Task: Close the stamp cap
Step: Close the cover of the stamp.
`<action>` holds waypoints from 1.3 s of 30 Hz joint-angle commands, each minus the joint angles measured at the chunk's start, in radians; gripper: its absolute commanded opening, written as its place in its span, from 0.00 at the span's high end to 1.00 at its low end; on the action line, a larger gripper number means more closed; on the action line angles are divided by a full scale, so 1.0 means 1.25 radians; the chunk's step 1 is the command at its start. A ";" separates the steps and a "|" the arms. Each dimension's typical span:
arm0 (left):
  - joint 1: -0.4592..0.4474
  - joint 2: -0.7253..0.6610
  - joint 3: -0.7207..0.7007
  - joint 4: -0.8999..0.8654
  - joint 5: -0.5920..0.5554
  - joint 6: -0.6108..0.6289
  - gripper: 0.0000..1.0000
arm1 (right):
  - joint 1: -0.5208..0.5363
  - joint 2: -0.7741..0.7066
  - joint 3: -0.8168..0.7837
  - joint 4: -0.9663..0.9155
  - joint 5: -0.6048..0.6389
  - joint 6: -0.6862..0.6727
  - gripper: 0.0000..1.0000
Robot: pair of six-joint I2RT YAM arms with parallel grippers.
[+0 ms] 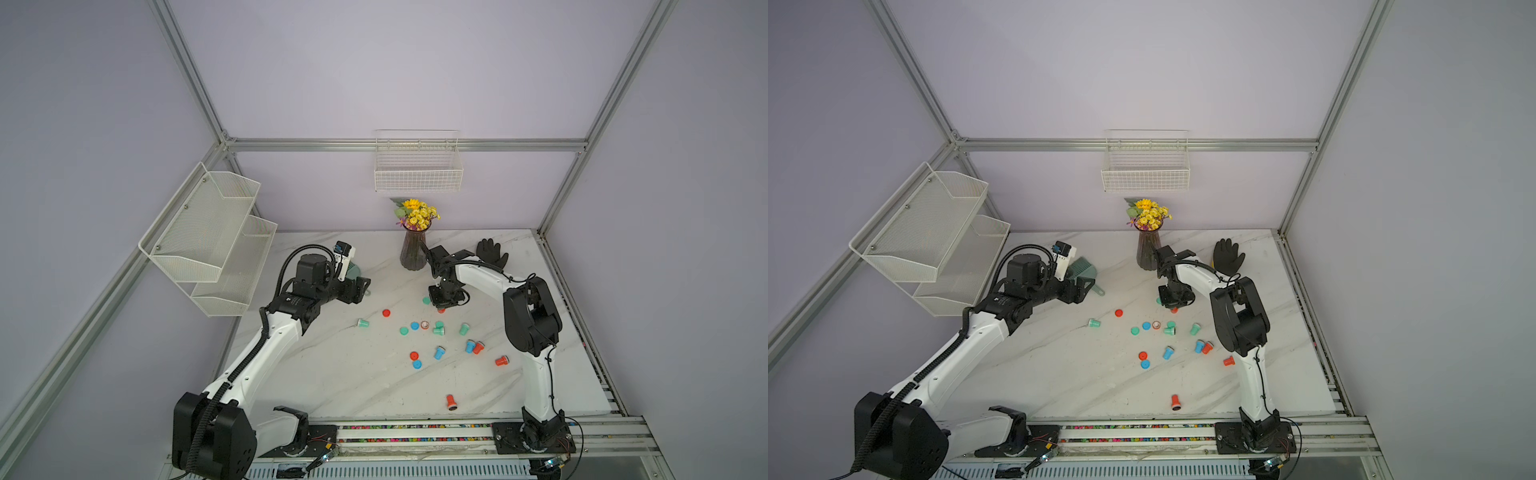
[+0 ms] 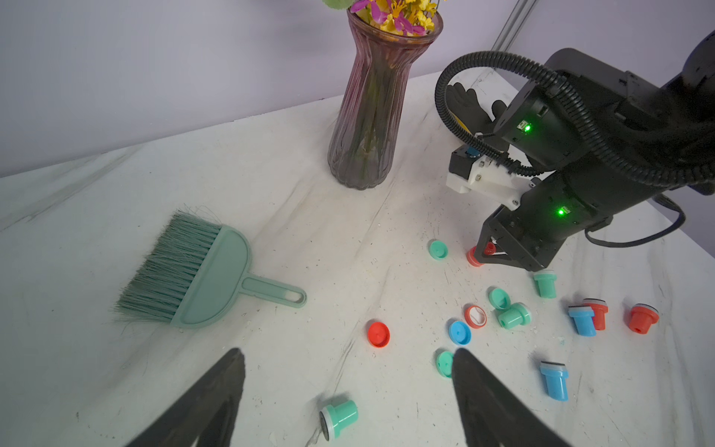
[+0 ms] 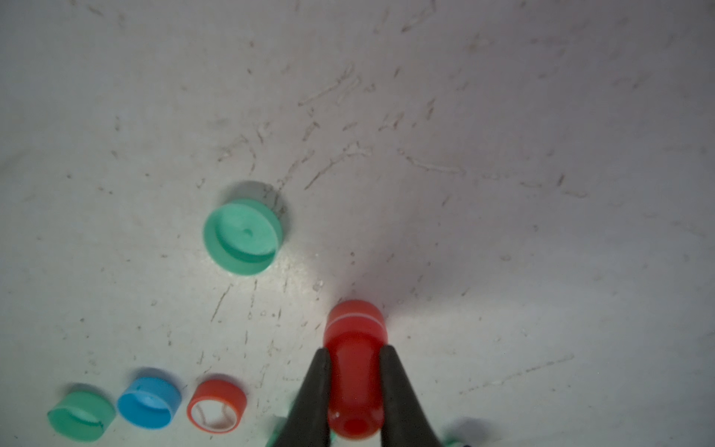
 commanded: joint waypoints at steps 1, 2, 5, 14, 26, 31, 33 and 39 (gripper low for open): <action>0.002 -0.001 0.033 0.011 -0.003 0.011 0.16 | -0.001 0.137 -0.059 -0.041 -0.042 0.002 1.00; 0.003 0.000 0.033 0.011 -0.003 0.010 0.16 | -0.001 0.144 -0.060 -0.046 -0.044 -0.002 1.00; 0.003 0.001 0.036 0.007 -0.003 0.010 0.16 | -0.001 0.166 -0.060 -0.064 -0.039 -0.013 1.00; 0.003 0.015 0.041 0.004 0.009 0.005 0.16 | 0.000 0.188 -0.079 -0.078 0.079 -0.018 1.00; 0.003 0.015 0.041 0.000 0.001 0.006 0.16 | 0.009 0.192 -0.094 -0.039 0.043 -0.085 1.00; 0.003 0.014 0.042 0.002 -0.001 0.005 0.16 | 0.009 0.165 -0.089 -0.025 0.021 -0.077 1.00; 0.003 0.014 0.042 0.002 0.001 0.003 0.16 | 0.009 0.138 -0.077 -0.024 0.004 -0.062 1.00; 0.003 0.010 0.042 0.002 0.006 0.002 0.16 | 0.002 0.046 -0.032 -0.036 0.007 -0.019 1.00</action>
